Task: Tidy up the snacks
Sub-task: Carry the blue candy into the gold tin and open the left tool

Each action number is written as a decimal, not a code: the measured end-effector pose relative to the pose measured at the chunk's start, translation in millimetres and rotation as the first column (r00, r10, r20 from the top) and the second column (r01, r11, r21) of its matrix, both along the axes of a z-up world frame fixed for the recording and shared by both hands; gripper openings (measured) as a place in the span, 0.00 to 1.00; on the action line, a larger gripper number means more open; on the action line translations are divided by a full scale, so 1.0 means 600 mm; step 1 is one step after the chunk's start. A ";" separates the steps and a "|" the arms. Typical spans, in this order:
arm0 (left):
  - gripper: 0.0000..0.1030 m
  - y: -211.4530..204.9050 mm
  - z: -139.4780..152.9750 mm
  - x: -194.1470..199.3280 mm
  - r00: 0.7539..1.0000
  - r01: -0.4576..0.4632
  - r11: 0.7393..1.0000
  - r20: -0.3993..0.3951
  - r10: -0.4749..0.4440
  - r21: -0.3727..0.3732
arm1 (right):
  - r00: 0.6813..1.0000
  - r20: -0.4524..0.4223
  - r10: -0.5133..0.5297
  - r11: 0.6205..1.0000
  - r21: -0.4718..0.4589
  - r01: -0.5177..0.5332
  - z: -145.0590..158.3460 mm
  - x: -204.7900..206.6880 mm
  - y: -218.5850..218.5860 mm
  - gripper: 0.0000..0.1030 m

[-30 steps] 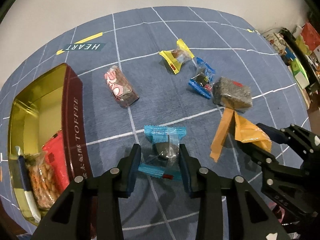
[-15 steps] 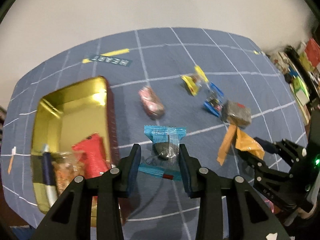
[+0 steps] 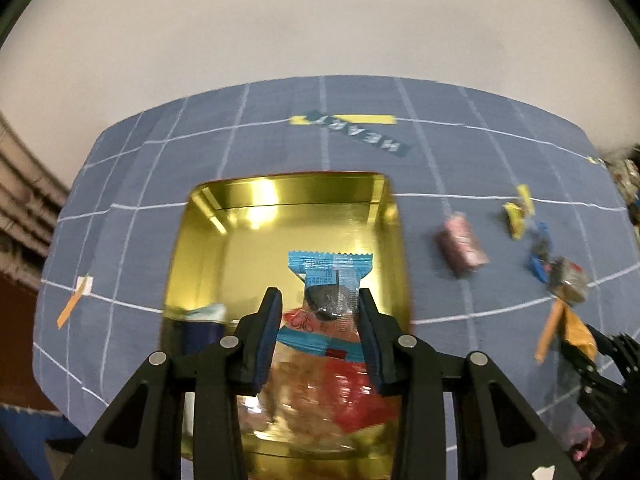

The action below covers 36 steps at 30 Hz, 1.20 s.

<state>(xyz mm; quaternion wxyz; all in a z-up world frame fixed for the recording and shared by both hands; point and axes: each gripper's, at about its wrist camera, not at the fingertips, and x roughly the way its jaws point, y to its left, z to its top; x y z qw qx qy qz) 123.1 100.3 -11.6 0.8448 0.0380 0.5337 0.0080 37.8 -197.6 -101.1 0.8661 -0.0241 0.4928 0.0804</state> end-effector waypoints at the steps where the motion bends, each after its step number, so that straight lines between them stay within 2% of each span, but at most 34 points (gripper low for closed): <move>1: 0.33 0.008 -0.004 0.002 1.000 -0.011 1.000 -0.004 0.011 0.001 | 1.000 0.000 -0.003 1.000 -0.001 0.003 0.000 0.000 0.000 0.39; 6: 0.33 0.041 -0.021 0.023 0.999 -0.046 0.999 -0.027 0.046 0.017 | 1.000 0.000 -0.015 1.000 -0.005 0.015 -0.002 0.001 0.003 0.39; 10: 0.33 0.058 -0.041 0.047 0.996 -0.066 0.996 -0.048 0.069 0.065 | 1.000 0.000 -0.030 1.000 -0.003 0.030 -0.002 0.000 0.003 0.39; 19: 0.33 0.082 -0.080 0.073 0.991 -0.079 0.992 -0.095 0.089 0.099 | 0.999 -0.002 -0.042 0.999 -0.004 0.042 -0.002 0.000 0.005 0.39; 31: 0.34 0.097 -0.104 0.091 0.985 -0.098 0.987 -0.126 0.114 0.126 | 0.999 -0.005 -0.042 0.999 -0.004 0.042 -0.001 0.000 0.004 0.39; 36: 0.38 0.096 -0.104 0.090 0.986 -0.093 0.986 -0.124 0.110 0.135 | 0.999 -0.008 -0.045 0.999 -0.004 0.045 -0.001 0.001 0.004 0.39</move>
